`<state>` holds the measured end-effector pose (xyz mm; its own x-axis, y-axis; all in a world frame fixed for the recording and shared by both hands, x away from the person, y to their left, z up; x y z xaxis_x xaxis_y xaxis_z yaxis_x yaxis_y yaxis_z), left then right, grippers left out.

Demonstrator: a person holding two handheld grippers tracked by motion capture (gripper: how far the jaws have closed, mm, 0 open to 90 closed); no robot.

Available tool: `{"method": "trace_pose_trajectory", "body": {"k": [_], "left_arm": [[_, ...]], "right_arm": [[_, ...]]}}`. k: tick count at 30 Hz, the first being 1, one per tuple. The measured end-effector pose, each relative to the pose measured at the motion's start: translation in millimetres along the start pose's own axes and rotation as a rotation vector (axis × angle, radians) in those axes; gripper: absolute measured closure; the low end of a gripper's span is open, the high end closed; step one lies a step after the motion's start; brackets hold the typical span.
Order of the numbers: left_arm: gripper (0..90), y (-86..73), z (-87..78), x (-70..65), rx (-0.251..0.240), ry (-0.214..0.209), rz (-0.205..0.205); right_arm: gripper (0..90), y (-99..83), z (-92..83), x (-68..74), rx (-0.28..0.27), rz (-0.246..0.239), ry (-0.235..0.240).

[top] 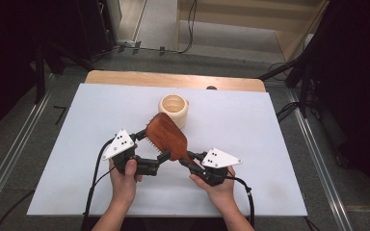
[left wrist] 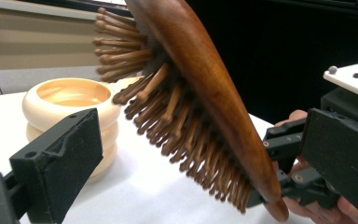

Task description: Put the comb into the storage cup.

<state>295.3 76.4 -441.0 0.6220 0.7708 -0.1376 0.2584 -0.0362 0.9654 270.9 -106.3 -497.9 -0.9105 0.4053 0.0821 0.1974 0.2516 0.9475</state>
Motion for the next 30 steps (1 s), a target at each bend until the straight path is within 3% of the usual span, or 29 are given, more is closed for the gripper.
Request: {"method": "trace_pose_trajectory", "body": {"k": [6, 15, 17, 22, 27, 30], "left_arm": [[5.0, 3.7, 7.5, -2.4, 0.017, 0.025, -0.042], [14.7, 5.7, 16.2, -7.9, 0.028, 0.082, -0.053], [20.8, 7.2, 17.5, -9.0, 0.023, 0.08, -0.063], [25.7, 9.0, 19.8, -9.7, 0.027, 0.104, -0.082], [27.0, 8.3, 22.1, -8.6, 0.038, 0.113, -0.103], [30.8, 7.3, 24.2, -9.1, 0.046, 0.09, -0.12]], "right_arm": [[69.7, 0.1, 1.6, 1.6, -0.005, -0.001, -0.005], [69.7, 1.4, 1.7, 2.1, -0.021, -0.002, -0.01], [69.7, 1.7, 1.9, 2.5, -0.021, -0.002, -0.017], [69.7, 2.9, 2.2, 2.5, -0.028, -0.006, -0.032], [69.7, 2.9, 4.6, 4.2, -0.03, -0.006, -0.045], [69.6, 3.5, 5.9, 5.3, -0.038, -0.001, -0.049]]}}
Point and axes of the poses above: each handheld gripper's, and its own axes: z roughly forward along the jaws, y roughly out of its top, x roughly to its left, the point moved 5 cm from there along z, roughly forward along the jaws, and after that the axes turned 15 degrees about y, right-handed, at the moved point
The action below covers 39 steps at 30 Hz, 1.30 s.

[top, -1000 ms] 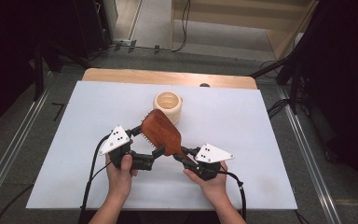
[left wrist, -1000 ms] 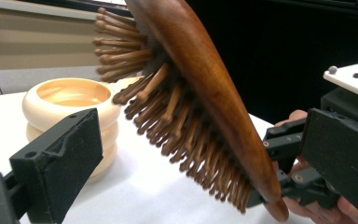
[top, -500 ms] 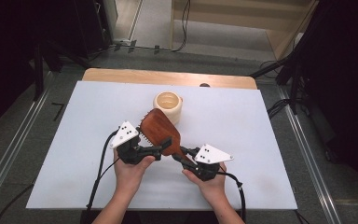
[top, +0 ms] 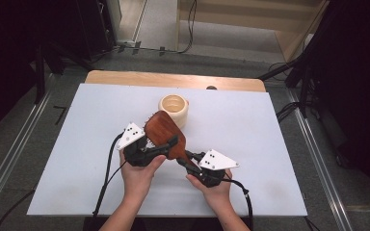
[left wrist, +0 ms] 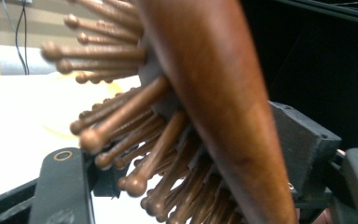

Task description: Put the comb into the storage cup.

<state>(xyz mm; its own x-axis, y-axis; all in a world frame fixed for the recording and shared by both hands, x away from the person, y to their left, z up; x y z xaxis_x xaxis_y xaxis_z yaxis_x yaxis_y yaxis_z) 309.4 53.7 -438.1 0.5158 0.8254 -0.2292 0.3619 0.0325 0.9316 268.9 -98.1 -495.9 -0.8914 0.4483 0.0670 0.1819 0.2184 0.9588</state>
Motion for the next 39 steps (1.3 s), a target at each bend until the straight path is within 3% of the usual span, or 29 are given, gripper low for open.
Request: {"method": "trace_pose_trajectory", "body": {"k": [5, 11, 20, 26, 29, 39], "left_arm": [[34.3, 0.3, 1.1, 0.7, 0.011, -0.011, -0.034], [44.3, -0.8, 2.2, 0.4, 0.038, -0.077, -0.063], [55.6, 2.3, 0.1, 0.3, 0.055, -0.157, -0.094], [57.4, 7.9, -1.0, 1.5, 0.04, -0.154, -0.069], [57.8, 11.1, -0.7, 1.0, 0.038, -0.151, -0.039], [57.8, 15.7, 1.3, 3.8, 0.037, -0.136, -0.01]], "right_arm": [[69.6, -0.4, 0.8, 0.3, -0.004, 0.003, -0.009], [69.6, -2.5, 4.3, -1.2, -0.003, 0.017, -0.019], [68.5, -1.1, 5.4, -3.7, -0.008, 0.017, 0.011], [46.4, 0.2, 0.6, -11.0, -0.016, 0.064, 0.029], [40.8, 0.1, -5.2, -15.6, -0.03, 0.088, 0.059], [8.6, 1.7, -28.6, -26.5, -0.071, 0.105, 0.02]]}}
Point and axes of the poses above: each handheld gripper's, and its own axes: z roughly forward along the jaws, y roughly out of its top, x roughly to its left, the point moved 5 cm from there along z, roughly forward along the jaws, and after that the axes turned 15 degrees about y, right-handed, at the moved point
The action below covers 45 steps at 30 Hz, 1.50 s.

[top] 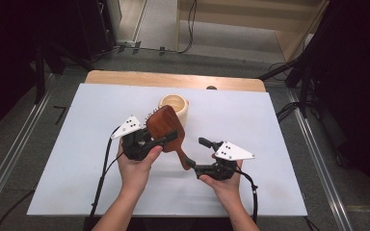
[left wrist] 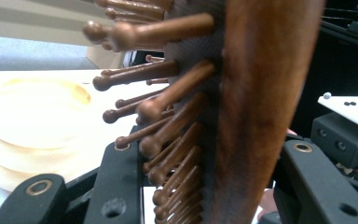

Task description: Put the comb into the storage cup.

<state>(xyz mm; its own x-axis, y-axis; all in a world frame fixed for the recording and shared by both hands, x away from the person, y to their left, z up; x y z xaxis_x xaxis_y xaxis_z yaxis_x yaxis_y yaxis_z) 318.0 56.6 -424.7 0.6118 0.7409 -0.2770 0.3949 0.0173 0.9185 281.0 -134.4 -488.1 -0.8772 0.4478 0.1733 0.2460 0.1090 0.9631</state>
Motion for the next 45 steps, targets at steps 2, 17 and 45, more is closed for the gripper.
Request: {"method": "trace_pose_trajectory", "body": {"k": [2, 17, 45], "left_arm": [[57.8, 1.2, -0.1, 0.8, -0.002, -0.005, -0.001], [57.9, 13.1, -2.6, 8.1, -0.02, 0.001, 0.013], [57.8, 30.1, -4.6, 24.1, -0.04, 0.027, 0.017]], "right_arm": [[0.7, -1.7, -5.4, -2.3, 0.006, 0.003, 0.002], [0.0, -19.8, -47.9, -13.8, 0.01, 0.006, -0.033], [0.0, -51.2, -122.6, -36.0, -0.006, 0.051, -0.164]]}}
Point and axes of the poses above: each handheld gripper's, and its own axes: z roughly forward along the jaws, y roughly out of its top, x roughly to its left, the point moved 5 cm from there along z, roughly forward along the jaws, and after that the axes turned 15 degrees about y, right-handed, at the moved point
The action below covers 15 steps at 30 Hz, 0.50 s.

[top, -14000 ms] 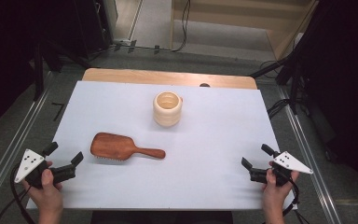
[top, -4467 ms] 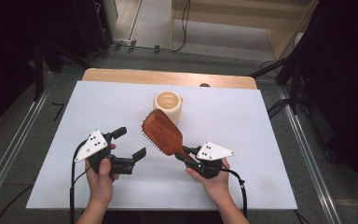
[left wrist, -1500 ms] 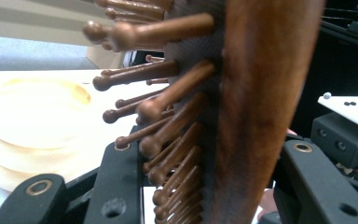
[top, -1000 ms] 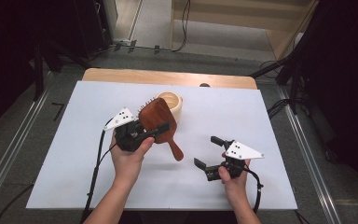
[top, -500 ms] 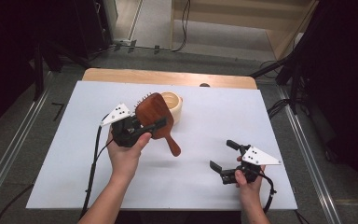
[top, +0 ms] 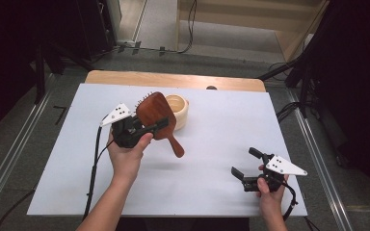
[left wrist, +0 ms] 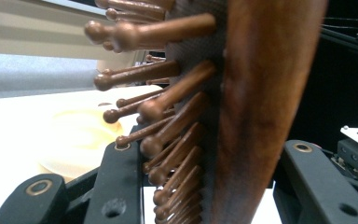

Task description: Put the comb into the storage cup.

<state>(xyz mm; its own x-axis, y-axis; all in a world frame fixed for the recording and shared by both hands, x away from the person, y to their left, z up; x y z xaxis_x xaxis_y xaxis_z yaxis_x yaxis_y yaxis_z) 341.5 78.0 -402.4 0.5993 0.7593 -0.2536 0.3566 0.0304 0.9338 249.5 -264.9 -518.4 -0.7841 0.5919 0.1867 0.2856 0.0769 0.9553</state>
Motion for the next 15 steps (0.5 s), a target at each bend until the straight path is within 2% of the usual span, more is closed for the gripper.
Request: {"method": "trace_pose_trajectory", "body": {"k": [15], "left_arm": [[58.0, 10.0, 1.6, 8.8, -0.013, 0.011, -0.008]], "right_arm": [[0.0, -12.0, -23.5, -5.2, 0.023, 0.001, -0.042]]}}
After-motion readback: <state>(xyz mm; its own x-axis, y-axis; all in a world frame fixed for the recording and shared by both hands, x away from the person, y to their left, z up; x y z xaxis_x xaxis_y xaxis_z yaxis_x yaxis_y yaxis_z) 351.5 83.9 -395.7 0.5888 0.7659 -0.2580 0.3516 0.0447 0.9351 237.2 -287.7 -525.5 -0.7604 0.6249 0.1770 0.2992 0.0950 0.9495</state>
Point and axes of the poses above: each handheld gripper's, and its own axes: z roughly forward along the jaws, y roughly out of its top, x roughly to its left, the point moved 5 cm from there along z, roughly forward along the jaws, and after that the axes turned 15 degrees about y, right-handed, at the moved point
